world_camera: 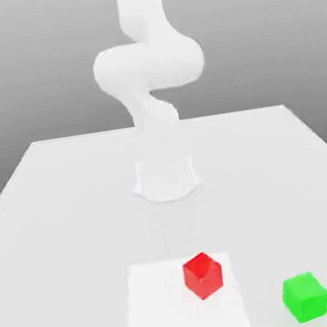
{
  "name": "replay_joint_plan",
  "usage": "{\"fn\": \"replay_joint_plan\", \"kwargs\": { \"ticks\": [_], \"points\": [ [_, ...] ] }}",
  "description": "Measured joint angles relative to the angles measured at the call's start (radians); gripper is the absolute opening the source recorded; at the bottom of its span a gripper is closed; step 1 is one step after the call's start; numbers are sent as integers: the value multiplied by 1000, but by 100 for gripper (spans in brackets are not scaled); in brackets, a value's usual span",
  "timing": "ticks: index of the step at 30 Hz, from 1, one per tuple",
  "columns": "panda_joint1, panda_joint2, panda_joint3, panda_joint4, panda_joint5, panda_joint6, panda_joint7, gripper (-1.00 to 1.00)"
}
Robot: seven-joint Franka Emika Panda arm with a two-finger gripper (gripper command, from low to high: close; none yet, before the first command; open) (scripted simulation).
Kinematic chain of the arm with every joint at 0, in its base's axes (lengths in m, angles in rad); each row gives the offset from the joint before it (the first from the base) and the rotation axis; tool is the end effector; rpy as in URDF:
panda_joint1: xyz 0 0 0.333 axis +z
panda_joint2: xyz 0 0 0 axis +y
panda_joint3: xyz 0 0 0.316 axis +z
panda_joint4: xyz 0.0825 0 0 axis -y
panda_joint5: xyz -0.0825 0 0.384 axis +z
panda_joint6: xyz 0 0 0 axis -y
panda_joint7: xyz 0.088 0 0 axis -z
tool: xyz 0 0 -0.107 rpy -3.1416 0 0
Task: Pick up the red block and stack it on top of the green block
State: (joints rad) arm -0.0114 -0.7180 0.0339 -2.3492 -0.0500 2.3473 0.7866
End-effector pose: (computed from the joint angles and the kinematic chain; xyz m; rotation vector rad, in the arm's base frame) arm 0.3791 0.0119 0.6613 -2.5701 1.0004 -0.9880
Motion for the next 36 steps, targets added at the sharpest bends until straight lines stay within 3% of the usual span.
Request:
{"fn": "replay_joint_plan", "kwargs": {
  "ticks": [7,12,15,21,30,31,36],
  "points": [
    [-23,274,52,-150,-130,145,-62,0],
    [-12,423,40,-242,-158,232,-133,0],
    [5,544,27,-314,-138,308,-222,0],
    [50,745,39,-419,35,459,-463,0],
    [62,936,10,-397,5,622,-445,0],
    [68,959,3,-396,0,641,-442,-100],
    [68,959,3,-396,-2,640,-440,-100]
  ]
}}
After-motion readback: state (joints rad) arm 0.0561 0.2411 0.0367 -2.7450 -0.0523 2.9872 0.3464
